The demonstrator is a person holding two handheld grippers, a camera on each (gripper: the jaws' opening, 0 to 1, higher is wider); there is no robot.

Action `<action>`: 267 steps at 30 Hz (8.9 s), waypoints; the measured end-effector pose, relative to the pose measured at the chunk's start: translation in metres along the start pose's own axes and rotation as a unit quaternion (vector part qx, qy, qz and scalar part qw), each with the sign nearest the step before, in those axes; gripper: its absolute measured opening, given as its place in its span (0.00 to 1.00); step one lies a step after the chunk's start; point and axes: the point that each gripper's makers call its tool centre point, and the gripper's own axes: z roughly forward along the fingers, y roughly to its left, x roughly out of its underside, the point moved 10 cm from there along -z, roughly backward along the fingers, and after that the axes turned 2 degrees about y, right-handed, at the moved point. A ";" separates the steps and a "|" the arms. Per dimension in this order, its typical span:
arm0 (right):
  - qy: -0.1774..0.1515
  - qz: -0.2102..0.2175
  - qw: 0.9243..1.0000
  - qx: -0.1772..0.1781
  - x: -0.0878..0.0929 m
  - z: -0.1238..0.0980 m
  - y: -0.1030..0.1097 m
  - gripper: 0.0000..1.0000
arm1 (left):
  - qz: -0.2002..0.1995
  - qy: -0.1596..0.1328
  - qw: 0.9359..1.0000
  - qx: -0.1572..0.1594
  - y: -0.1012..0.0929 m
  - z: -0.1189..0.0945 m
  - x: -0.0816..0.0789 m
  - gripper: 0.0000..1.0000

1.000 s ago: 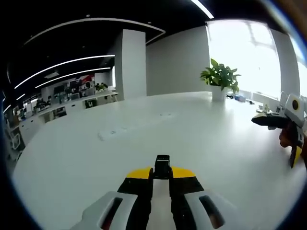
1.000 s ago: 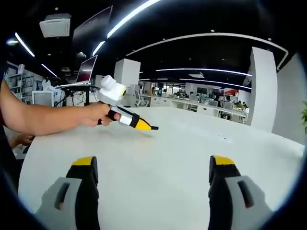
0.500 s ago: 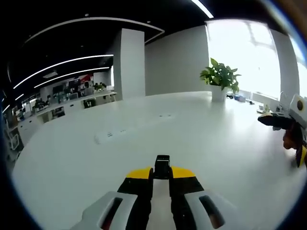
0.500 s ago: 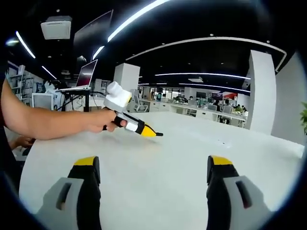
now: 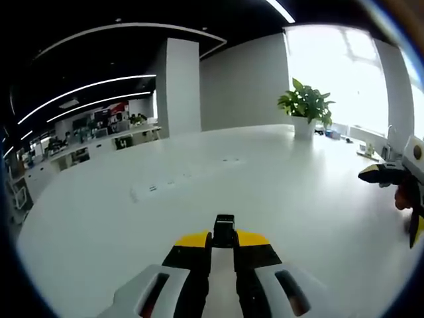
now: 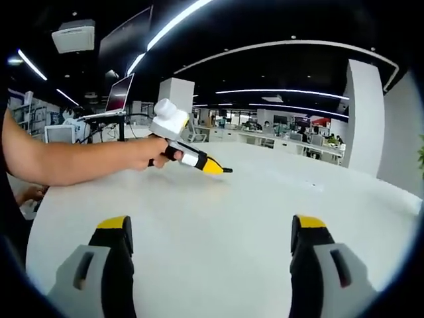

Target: Snap the two parts of the plastic buckle together until the buckle closes and remains connected.

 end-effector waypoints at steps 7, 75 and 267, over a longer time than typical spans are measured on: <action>-0.013 -0.003 1.000 0.002 -0.004 -0.004 0.001 0.99 | -0.004 0.002 1.000 0.002 0.004 0.007 -0.003 0.11; 0.006 -0.017 1.000 0.000 -0.002 -0.001 0.005 0.96 | -0.012 0.010 1.000 0.015 0.027 0.054 -0.024 0.11; 0.008 -0.047 0.998 0.030 0.004 -0.003 -0.005 0.89 | 0.006 -0.052 0.997 0.056 -0.052 -0.068 0.015 1.00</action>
